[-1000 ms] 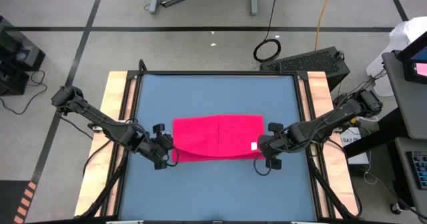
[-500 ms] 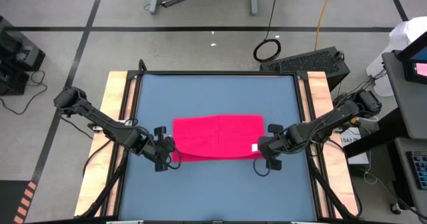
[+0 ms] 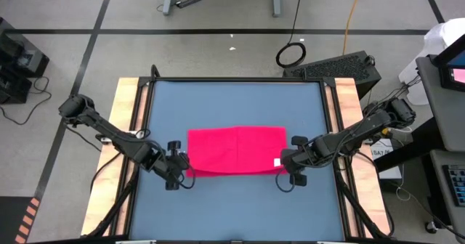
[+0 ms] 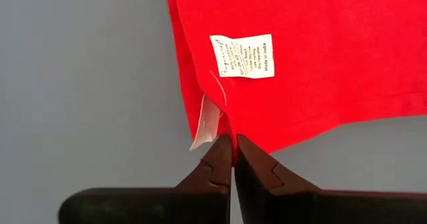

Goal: Roll towel
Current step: Fold the red towel

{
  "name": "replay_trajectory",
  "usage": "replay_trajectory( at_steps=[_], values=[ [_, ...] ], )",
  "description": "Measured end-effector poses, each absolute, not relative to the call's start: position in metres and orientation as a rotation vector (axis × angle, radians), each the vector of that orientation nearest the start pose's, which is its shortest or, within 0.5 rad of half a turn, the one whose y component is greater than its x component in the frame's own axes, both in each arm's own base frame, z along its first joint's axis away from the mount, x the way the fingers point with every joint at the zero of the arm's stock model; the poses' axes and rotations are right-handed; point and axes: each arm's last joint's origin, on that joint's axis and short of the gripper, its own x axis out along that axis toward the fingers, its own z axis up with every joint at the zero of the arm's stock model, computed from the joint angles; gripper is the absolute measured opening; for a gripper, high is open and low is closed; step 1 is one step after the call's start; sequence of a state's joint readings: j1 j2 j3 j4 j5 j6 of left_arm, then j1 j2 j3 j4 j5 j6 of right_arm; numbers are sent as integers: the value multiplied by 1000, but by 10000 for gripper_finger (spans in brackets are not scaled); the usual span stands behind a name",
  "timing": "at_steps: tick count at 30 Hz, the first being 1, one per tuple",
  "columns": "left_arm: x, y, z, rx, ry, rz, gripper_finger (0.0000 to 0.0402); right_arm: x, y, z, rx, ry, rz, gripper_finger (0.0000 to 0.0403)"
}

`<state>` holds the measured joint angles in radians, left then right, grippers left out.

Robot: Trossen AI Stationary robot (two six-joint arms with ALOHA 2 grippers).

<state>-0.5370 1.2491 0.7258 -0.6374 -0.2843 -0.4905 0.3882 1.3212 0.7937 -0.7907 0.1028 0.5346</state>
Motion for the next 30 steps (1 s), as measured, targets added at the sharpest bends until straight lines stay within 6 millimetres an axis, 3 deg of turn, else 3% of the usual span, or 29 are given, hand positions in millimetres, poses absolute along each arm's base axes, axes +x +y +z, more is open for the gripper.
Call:
replay_trajectory(
  at_steps=[17, 30],
  values=[
    [188, -108, 196, 6, 1077, 34, 1, 208, 82, 195, 154, 1266, -92, 0],
    [194, -113, 187, -18, 1126, -12, 63, 209, 82, 195, 150, 1265, -90, 0]
  ],
)
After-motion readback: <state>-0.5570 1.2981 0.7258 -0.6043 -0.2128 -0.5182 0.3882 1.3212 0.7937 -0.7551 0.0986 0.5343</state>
